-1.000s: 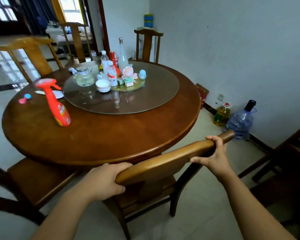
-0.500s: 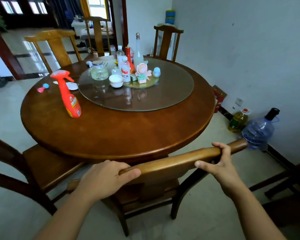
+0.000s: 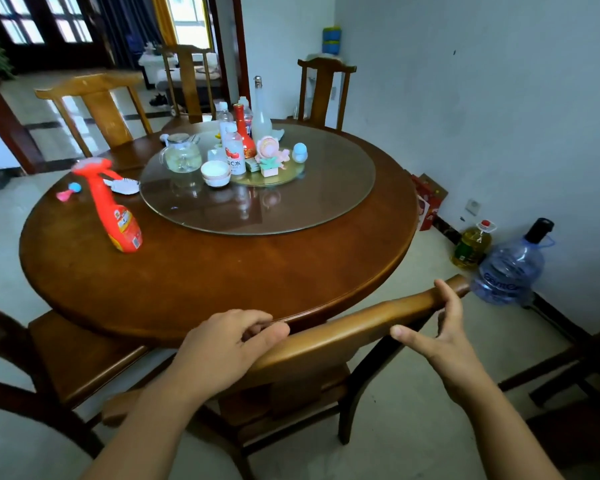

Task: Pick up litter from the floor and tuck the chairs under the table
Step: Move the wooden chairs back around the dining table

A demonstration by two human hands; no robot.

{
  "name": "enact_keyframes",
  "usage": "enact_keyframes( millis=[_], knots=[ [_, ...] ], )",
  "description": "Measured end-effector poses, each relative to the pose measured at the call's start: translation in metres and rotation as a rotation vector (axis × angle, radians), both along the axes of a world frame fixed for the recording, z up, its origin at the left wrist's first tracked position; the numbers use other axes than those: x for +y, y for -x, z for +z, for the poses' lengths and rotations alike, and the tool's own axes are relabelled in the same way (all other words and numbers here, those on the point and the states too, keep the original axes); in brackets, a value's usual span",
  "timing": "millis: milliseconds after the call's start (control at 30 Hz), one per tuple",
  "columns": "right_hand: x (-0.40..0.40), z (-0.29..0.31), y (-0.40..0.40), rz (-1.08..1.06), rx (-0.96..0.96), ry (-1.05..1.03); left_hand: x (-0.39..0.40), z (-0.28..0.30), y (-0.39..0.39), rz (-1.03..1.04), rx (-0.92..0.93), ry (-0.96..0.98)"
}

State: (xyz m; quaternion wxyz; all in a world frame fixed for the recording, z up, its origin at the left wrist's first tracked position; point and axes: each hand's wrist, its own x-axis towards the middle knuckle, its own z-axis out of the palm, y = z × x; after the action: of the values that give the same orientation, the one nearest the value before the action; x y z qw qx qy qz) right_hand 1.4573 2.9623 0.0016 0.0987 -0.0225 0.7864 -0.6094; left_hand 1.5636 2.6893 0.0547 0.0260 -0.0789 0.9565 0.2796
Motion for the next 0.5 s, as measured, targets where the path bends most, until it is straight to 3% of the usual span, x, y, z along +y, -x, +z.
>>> enact_keyframes(
  millis=[200, 500],
  knots=[
    [0.061, 0.006, 0.038, -0.111, 0.147, -0.049, 0.082, 0.022, 0.061, 0.027, 0.22, 0.019],
    [0.23, 0.003, 0.144, -0.174, 0.131, -0.083, 0.267, 0.021, 0.177, -0.072, 0.365, -0.046]
  ],
)
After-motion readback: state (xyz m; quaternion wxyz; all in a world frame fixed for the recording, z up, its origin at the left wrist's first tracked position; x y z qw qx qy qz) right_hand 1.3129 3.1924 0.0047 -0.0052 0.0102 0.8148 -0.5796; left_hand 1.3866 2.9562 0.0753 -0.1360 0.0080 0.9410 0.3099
